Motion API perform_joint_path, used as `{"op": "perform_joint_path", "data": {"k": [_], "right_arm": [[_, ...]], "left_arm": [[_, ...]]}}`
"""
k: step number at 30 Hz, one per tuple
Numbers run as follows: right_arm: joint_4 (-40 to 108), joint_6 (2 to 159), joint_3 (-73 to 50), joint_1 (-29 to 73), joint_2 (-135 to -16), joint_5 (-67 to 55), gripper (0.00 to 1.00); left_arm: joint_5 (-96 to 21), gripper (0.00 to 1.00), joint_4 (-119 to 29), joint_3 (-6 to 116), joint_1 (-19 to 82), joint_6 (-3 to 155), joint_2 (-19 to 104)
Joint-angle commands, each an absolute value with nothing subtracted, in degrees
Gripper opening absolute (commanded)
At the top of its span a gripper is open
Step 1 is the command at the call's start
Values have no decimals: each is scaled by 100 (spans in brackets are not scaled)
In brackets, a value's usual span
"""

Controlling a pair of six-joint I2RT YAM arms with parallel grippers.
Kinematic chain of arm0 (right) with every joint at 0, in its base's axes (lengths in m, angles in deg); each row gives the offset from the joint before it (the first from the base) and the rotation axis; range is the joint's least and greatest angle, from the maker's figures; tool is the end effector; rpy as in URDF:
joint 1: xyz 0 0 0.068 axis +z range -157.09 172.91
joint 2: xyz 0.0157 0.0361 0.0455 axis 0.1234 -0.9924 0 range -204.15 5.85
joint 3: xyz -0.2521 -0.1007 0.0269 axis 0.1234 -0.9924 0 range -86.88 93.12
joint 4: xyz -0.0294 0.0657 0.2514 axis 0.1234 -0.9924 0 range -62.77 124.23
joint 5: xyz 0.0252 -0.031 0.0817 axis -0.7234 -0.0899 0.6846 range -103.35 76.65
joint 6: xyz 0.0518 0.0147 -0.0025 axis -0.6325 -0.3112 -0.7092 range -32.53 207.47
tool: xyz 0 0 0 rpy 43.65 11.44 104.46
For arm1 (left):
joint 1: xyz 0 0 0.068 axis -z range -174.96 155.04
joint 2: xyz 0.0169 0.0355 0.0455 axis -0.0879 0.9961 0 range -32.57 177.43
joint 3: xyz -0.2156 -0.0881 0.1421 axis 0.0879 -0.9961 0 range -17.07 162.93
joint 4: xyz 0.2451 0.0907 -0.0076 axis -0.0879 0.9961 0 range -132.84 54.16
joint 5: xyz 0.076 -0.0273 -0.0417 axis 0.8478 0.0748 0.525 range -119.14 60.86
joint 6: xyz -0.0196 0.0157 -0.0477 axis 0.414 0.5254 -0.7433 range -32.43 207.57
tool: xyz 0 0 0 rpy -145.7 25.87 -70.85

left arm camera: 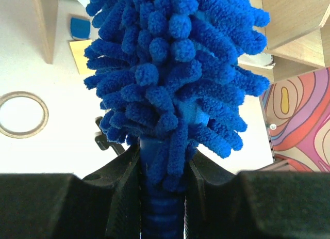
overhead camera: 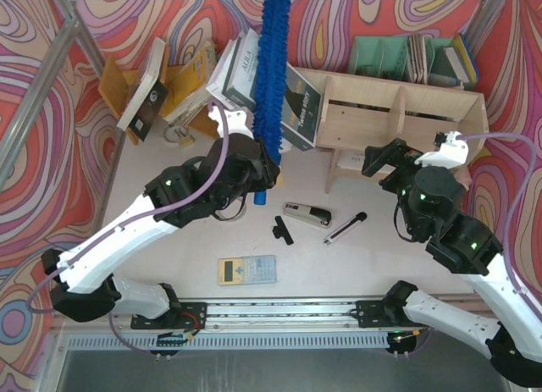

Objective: Dust the bookshelf with a duster

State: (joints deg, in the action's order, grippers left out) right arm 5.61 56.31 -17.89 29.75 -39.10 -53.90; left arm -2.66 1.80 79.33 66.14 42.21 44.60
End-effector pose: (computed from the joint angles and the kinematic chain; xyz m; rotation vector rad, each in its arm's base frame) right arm 0.1205 0.0614 0.4465 0.4523 1.5780 0.3260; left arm 0.1437 -0.2273 0.4629 -0.0210 2.0416 -0.7383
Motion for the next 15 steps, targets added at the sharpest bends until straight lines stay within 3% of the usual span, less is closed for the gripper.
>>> {"op": "perform_joint_path", "data": {"k": [1, 15], "right_arm": [[504, 5584, -1857, 2983, -3853, -5532, 84], [532, 5550, -1906, 2983, -3888, -5488, 84]], "left_arm": [[268, 0, -54, 7831, 6560, 4565, 4119], [425, 0, -480, 7573, 6368, 5672, 3070]]}}
